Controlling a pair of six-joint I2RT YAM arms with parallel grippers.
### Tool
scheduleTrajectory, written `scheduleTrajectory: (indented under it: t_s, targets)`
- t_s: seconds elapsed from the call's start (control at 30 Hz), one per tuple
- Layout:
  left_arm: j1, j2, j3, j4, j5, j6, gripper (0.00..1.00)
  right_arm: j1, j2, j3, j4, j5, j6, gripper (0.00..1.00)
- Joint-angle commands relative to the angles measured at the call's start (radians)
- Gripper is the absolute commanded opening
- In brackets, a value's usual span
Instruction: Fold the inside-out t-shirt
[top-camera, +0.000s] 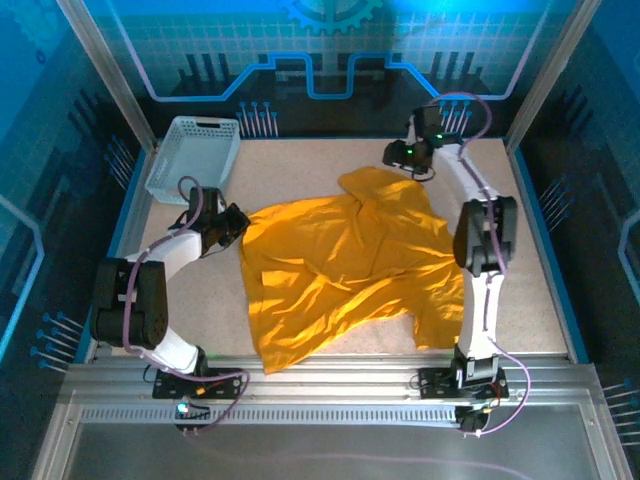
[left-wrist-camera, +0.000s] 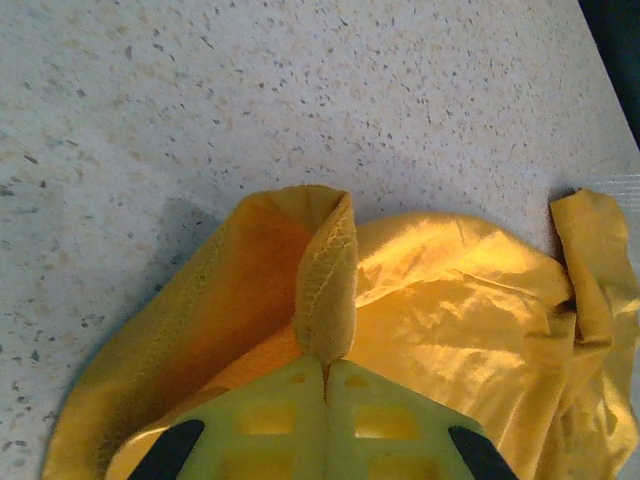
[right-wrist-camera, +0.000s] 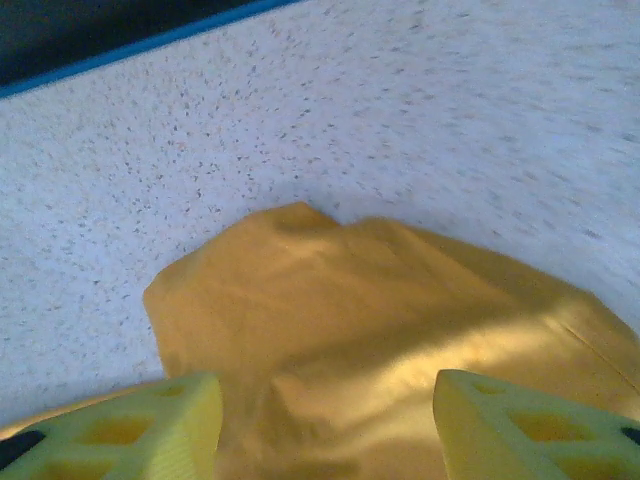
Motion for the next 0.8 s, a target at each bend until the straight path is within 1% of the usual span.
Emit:
scheduleTrajectory:
  t_s: [0.0, 0.07, 0.17, 0.23, 0.3, 0.33, 0.5, 0.6, 0.7, 0.77]
  targets:
    - [-0.011, 0.021, -0.007, 0.015, 0.035, -0.004, 0.0, 0.027, 0.172, 0.195, -0.208, -0.009, -0.039, 0.59]
    - [-0.017, 0.029, -0.001, 0.011, 0.039, -0.003, 0.0, 0.034, 0.243, 0.275, -0.241, -0.003, -0.043, 0.59]
    - [-0.019, 0.033, 0.003, 0.012, 0.04, -0.005, 0.0, 0.034, 0.318, 0.351, -0.289, 0.017, -0.029, 0.59]
    - [-0.021, 0.027, 0.003, 0.009, 0.031, -0.004, 0.0, 0.028, 0.343, 0.364, -0.323, 0.04, -0.01, 0.59]
    - [-0.021, 0.018, 0.0, 0.003, 0.022, -0.001, 0.0, 0.015, 0.326, 0.318, -0.332, 0.066, 0.025, 0.58]
    - [-0.02, 0.014, -0.003, 0.002, 0.014, -0.001, 0.0, 0.004, 0.293, 0.249, -0.31, 0.072, 0.048, 0.58]
    - [-0.019, -0.03, -0.037, 0.006, -0.039, -0.011, 0.0, -0.067, 0.042, -0.21, -0.095, 0.068, 0.16, 0.58]
    - [-0.016, -0.058, -0.074, 0.03, -0.08, -0.031, 0.0, -0.097, -0.086, -0.412, -0.032, 0.087, 0.186, 0.58]
    - [-0.015, -0.061, -0.092, 0.045, -0.074, -0.039, 0.0, -0.104, -0.21, -0.595, 0.039, 0.087, 0.202, 0.59]
    - [-0.015, -0.055, -0.094, 0.053, -0.063, -0.041, 0.0, -0.102, -0.294, -0.698, 0.094, 0.063, 0.202, 0.59]
